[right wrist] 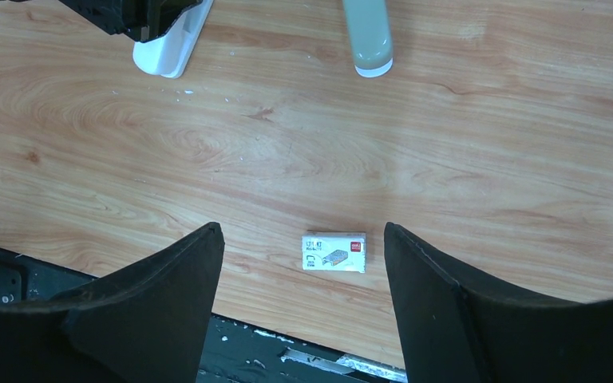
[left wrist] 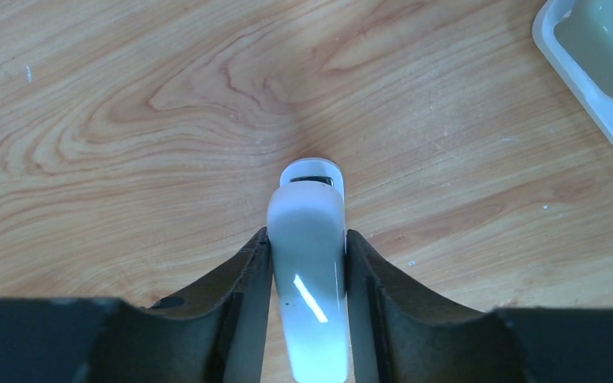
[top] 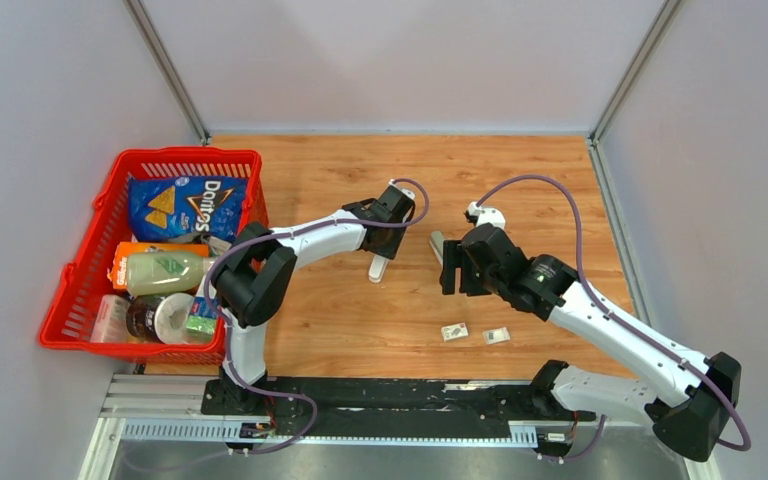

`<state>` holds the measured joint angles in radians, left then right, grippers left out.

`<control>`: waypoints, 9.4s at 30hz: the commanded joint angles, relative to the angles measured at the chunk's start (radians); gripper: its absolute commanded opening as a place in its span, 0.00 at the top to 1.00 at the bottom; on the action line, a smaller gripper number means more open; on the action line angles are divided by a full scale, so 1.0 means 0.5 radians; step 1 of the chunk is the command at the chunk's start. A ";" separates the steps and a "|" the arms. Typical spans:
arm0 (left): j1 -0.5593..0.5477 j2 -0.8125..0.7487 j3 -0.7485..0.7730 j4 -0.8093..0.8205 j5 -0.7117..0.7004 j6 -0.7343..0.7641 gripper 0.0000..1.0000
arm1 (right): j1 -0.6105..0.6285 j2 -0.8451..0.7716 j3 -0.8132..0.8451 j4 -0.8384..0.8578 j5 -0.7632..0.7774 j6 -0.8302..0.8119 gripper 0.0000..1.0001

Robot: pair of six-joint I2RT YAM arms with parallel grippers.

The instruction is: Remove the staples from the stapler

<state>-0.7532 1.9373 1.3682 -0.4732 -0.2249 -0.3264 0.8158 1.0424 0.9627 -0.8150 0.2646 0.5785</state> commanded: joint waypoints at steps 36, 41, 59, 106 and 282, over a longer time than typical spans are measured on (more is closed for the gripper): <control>-0.012 -1.736 -0.711 0.213 2.020 0.174 1.00 | 0.010 -0.088 0.627 -0.017 -1.464 -0.734 0.44; -0.012 -1.791 -0.773 0.305 2.161 0.137 1.00 | 0.019 -0.048 0.621 0.078 -1.633 -0.737 0.50; -0.012 -1.862 -0.865 0.541 2.413 0.009 1.00 | 0.062 0.038 0.486 0.194 -1.790 -0.789 0.56; -0.055 -2.077 -1.107 1.456 1.640 -0.424 1.00 | 0.307 -0.542 -0.462 1.197 -1.839 -0.188 1.00; -0.055 -2.031 -0.942 0.465 0.201 -0.449 1.00 | 0.289 0.127 -0.502 1.569 -0.867 -0.381 1.00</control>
<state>-0.7834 0.9524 0.8551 -0.2710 -0.1146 -0.5613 0.9577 1.1595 0.7139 0.0021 -0.1905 0.3626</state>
